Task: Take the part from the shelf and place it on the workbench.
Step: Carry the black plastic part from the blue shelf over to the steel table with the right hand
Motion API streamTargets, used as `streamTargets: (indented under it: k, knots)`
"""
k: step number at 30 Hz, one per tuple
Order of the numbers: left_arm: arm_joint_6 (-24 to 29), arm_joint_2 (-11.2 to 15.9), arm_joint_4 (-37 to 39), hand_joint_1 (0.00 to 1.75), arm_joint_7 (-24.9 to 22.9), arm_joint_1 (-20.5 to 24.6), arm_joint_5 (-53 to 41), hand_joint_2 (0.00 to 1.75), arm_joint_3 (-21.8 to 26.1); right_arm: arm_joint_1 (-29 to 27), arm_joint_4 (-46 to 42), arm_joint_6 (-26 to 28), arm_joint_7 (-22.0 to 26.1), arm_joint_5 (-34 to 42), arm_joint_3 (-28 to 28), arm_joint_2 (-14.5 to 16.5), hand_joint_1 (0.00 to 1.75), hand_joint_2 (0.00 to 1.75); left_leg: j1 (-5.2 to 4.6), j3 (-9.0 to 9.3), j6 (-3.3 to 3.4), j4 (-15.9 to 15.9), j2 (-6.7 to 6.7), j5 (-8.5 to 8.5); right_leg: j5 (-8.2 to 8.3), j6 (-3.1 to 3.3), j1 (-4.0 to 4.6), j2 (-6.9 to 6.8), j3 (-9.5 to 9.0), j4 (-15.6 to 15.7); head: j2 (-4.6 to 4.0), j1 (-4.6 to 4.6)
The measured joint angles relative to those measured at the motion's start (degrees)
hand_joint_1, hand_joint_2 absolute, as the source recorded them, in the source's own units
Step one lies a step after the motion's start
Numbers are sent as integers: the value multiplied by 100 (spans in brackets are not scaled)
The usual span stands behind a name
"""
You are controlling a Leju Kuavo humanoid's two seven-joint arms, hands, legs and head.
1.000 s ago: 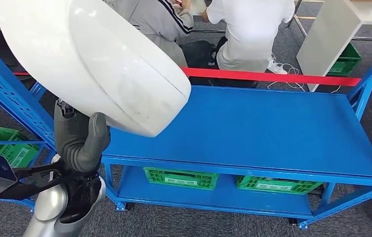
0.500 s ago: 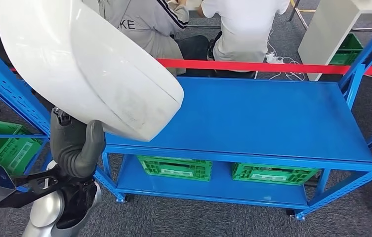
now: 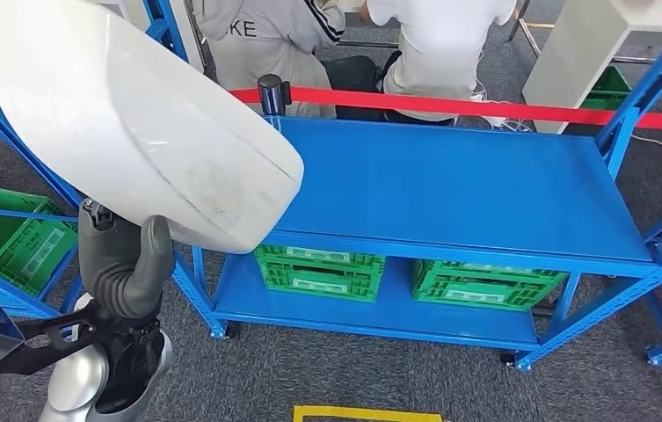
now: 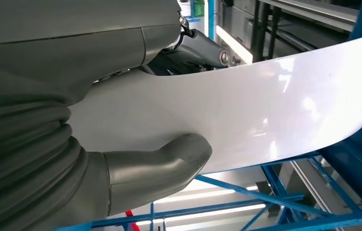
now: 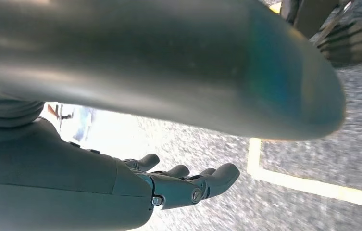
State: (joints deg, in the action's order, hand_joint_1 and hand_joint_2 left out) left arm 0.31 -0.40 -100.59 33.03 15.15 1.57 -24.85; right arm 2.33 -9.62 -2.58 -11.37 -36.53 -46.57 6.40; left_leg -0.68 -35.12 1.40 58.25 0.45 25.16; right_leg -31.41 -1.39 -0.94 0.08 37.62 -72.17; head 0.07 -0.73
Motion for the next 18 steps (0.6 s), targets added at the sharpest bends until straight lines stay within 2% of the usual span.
streamTargets:
  k: [2,3,4,6,7,8,9,11,12,13,14,15,16,17,18]
  knots:
    - [11,4,28,175,78,-97,-27,175,79,10,0,-1,3,6,-30,0,0,0,-6,-147,-44,86,5,-68,58,48,16,-1,-561,768,0,4]
    - [18,5,40,175,116,-135,-43,175,110,15,0,-2,4,4,-41,2,0,0,-11,-189,-74,118,10,-99,12,81,31,2,-740,1058,0,4]
    - [26,7,50,175,154,-169,-57,175,138,20,0,-3,4,2,-54,3,0,0,-12,-212,-106,132,14,-136,-48,117,48,5,-817,1215,0,3]
    - [36,14,67,175,200,-232,-80,175,184,19,1,-6,-1,-6,-75,10,0,0,-4,-223,-172,117,13,-213,10,193,53,2,-784,1265,0,-8]
    - [37,19,72,175,212,-257,-85,175,208,23,1,-8,-5,-11,-83,14,0,0,3,-249,-210,146,1,-171,64,237,41,-10,-744,1279,0,-8]
    - [37,25,75,175,215,-276,-89,175,231,29,1,-9,-7,-17,-90,16,0,0,13,-293,-249,243,-13,-37,126,278,27,-23,-694,1296,0,-3]
    - [37,32,76,175,220,-294,-90,175,255,35,1,-9,-3,-23,-94,19,0,0,29,-364,-290,447,-26,195,194,310,12,-36,-627,1310,0,7]
    - [37,40,79,175,222,-326,-92,175,292,44,0,-13,23,-31,-98,17,0,0,72,-520,-363,1097,-34,740,320,327,9,-44,-480,1308,0,27]
    - [38,44,81,175,222,-348,-96,175,303,44,0,-15,42,-32,-99,17,0,0,93,-562,-391,1412,-33,888,383,318,7,-48,-397,1305,0,31]
    - [44,46,84,175,224,-372,-106,175,311,44,0,-18,59,-35,-99,18,0,0,111,-537,-410,1602,-33,893,450,303,3,-53,-316,1300,0,32]
    - [57,48,86,175,226,-396,-125,175,314,45,0,-20,75,-46,-99,19,0,0,127,-428,-423,1613,-33,782,515,285,-3,-59,-237,1295,0,32]
    - [79,49,87,175,232,-416,-151,175,317,47,0,-23,90,-66,-99,19,0,0,142,-210,-429,1415,-33,621,580,261,-12,-63,-162,1290,0,33]
    - [103,49,84,175,241,-432,-180,175,322,51,0,-27,104,-89,-99,19,0,0,156,91,-432,1047,-39,522,642,232,-19,-64,-103,1285,0,34]
    - [123,49,78,175,250,-443,-204,175,330,54,-1,-33,116,-110,-99,19,0,0,153,421,-423,605,-53,522,698,198,-21,-61,-56,1281,0,35]
    - [136,50,69,175,260,-458,-219,175,343,57,-1,-43,127,-124,-99,18,0,0,143,663,-395,246,-66,564,751,160,-22,-59,-35,1288,0,34]
